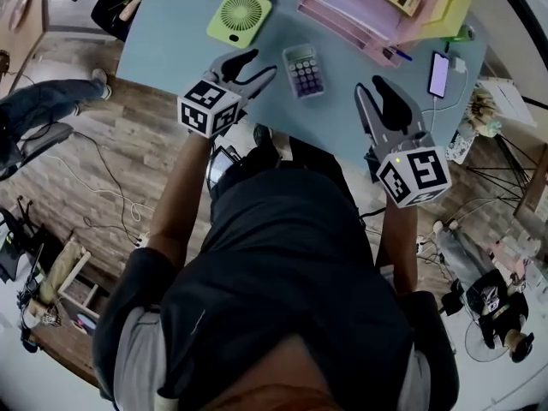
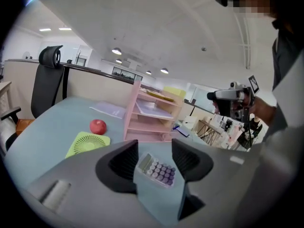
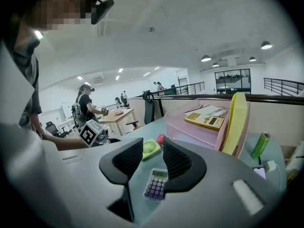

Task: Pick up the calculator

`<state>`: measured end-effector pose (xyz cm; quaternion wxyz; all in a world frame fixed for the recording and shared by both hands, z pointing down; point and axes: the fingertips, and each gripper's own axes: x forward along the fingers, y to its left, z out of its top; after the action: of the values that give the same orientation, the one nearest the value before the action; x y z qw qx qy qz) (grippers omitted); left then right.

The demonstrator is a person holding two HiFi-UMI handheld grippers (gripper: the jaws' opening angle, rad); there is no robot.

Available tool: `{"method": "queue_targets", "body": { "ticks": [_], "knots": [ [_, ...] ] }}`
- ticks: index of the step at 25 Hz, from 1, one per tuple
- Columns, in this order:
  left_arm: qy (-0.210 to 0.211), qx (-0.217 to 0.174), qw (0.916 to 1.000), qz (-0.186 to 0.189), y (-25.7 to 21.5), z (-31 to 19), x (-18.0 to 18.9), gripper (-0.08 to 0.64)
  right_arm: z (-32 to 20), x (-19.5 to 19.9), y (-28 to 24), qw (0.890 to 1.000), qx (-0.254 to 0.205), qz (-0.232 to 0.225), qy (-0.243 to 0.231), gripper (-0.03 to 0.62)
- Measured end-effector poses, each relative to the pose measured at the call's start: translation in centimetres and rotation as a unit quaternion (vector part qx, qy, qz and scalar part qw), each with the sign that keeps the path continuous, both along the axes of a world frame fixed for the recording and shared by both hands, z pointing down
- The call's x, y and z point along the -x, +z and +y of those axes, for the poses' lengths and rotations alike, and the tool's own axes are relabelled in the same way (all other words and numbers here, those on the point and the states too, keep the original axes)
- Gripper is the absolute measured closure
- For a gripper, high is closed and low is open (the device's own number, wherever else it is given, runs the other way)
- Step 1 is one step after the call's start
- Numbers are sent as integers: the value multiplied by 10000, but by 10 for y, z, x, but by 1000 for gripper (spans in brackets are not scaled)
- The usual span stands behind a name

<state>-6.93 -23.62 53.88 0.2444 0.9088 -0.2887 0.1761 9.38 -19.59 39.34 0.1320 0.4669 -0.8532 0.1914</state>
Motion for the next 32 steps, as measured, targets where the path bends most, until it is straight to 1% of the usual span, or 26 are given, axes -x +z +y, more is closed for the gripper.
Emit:
{"method": "queue_targets", "body": {
  "ticks": [8, 12, 18, 24, 32],
  "knots": [
    [32, 614, 9981, -74, 57, -16, -17, 288, -14, -1, 20, 9996, 271, 3, -120, 477],
    [87, 787, 9967, -165, 78, -27, -31, 288, -20, -5, 29, 9993, 358, -2, -131, 477],
    [113, 1077, 9936, -317, 109, -34, -41, 288, -25, -8, 41, 9983, 554, -15, -175, 477],
    [130, 1350, 9897, -450, 135, -39, -47, 288, -31, -12, 49, 9978, 638, -53, -165, 477],
    [188, 1714, 9838, -483, 164, -39, -61, 288, -34, -19, 60, 9971, 743, -62, -162, 477]
  ]
}}
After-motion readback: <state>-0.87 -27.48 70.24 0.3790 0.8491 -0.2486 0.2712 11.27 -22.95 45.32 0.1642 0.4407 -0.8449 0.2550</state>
